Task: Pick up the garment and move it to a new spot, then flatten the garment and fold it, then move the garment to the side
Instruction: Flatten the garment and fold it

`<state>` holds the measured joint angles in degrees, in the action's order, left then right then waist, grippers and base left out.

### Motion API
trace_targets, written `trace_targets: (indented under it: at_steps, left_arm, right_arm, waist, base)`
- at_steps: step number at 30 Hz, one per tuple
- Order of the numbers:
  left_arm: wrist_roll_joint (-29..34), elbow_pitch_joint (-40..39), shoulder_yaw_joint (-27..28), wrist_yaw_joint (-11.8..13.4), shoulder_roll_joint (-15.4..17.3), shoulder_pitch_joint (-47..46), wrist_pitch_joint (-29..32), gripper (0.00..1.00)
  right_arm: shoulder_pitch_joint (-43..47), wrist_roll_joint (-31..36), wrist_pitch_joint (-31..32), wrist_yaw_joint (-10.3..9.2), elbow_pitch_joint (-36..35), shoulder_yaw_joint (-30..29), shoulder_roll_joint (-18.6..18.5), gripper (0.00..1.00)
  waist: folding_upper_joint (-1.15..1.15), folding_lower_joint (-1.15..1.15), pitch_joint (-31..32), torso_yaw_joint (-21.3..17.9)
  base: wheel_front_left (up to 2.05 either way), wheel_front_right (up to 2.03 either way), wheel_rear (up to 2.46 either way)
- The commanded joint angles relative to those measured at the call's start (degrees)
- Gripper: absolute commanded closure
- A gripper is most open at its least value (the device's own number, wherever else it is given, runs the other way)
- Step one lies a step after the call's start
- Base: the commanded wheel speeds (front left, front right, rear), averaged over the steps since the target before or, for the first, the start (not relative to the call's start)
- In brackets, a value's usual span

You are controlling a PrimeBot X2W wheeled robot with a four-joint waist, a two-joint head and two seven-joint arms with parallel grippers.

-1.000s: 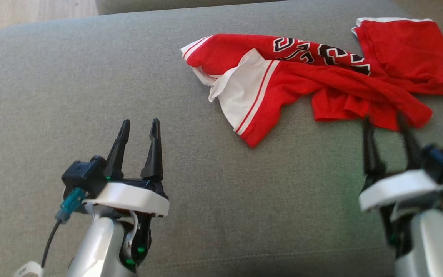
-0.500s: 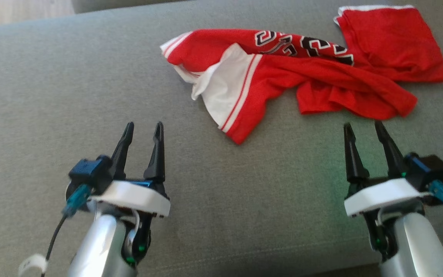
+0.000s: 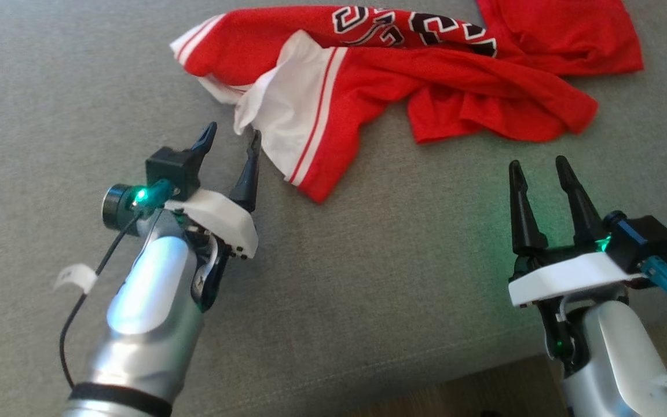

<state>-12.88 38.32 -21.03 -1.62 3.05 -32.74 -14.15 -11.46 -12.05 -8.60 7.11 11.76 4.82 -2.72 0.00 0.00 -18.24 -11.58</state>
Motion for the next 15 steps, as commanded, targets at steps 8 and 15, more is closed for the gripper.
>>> trace_targets:
  at_steps: [8, 15]
  left_arm:
    - [1.31, 6.08, 0.96, 0.42, 1.85, -6.21, -0.43, 0.0]
    - [1.54, 9.51, 1.24, 1.08, 2.17, -8.87, -0.77, 0.0]
  right_arm:
    - [-2.29, -0.94, -1.93, 0.37, 0.08, 1.47, -0.16, 0.0]
    - [-2.87, -1.34, -2.71, 0.37, 1.18, 1.56, -0.16, 0.0]
  waist:
    - [0.0, 0.0, -1.56, -2.04]
    - [0.0, 0.0, -2.13, -3.17]
  base:
    - [0.0, 0.0, 0.0]
    - [0.0, 0.0, 0.0]
